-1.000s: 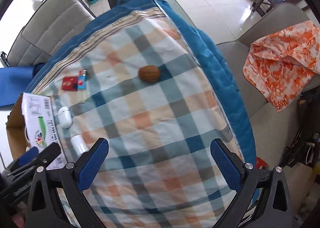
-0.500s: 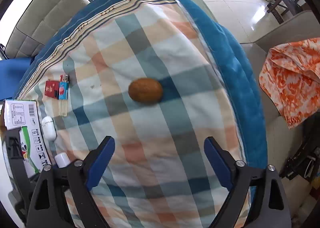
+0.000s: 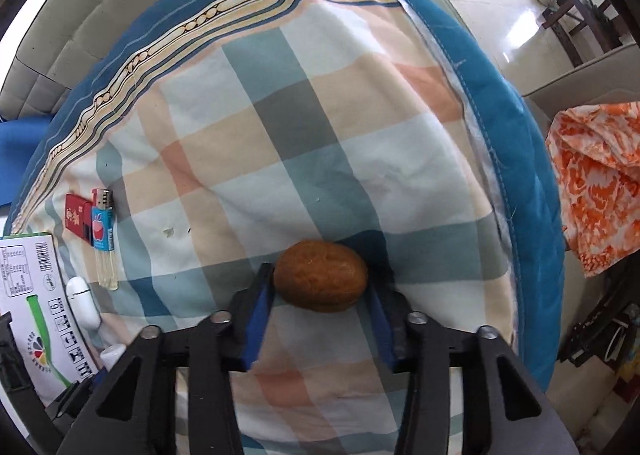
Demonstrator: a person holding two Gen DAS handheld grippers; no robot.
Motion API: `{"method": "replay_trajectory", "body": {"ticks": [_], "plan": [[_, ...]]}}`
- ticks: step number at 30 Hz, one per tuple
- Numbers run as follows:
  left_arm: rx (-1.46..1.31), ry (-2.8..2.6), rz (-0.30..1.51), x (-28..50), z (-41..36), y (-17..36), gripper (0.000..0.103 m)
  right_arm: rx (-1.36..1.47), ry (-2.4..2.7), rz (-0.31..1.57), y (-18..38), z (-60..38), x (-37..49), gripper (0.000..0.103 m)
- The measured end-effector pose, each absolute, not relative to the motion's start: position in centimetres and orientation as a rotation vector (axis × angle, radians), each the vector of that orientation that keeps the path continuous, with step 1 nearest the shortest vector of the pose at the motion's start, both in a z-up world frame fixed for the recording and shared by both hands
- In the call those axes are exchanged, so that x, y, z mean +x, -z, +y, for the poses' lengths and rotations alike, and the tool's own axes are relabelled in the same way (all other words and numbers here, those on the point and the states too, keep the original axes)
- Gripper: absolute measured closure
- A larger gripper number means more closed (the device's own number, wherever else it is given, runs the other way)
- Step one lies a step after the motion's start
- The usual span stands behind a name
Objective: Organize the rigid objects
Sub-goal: 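Grasp the white cylinder cup with the left tool while the right tool grasps the walnut, then carry the cup and walnut into the box and open both tools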
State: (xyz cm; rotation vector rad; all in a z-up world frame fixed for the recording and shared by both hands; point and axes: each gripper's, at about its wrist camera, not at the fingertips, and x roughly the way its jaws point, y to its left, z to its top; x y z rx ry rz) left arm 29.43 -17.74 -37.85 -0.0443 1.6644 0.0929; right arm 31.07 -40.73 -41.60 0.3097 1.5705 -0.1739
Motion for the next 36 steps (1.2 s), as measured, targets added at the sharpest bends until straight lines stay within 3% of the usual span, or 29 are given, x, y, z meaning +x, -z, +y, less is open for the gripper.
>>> {"method": "replay_trajectory", "body": {"ticks": [13, 24, 30, 36], "plan": [[-0.043, -0.050, 1.631, 29.7, -20.3, 34.3, 0.074, 0.307, 0.119, 1.536, 39.1, -41.3, 28.7, 0.059], [-0.073, 0.073, 1.531, 28.9, -21.5, 27.1, 0.074, 0.256, 0.040, 1.490, 34.3, -38.1, 24.3, 0.059], [-0.133, 0.134, 1.443, 28.6, -19.2, 21.3, 0.074, 0.235, -0.026, 1.437, 29.6, -34.9, 23.1, 0.059], [-0.187, 0.155, 1.358, 26.7, -11.7, 16.9, 0.074, 0.222, -0.136, 1.380, 24.5, -29.2, 23.1, 0.059]]}}
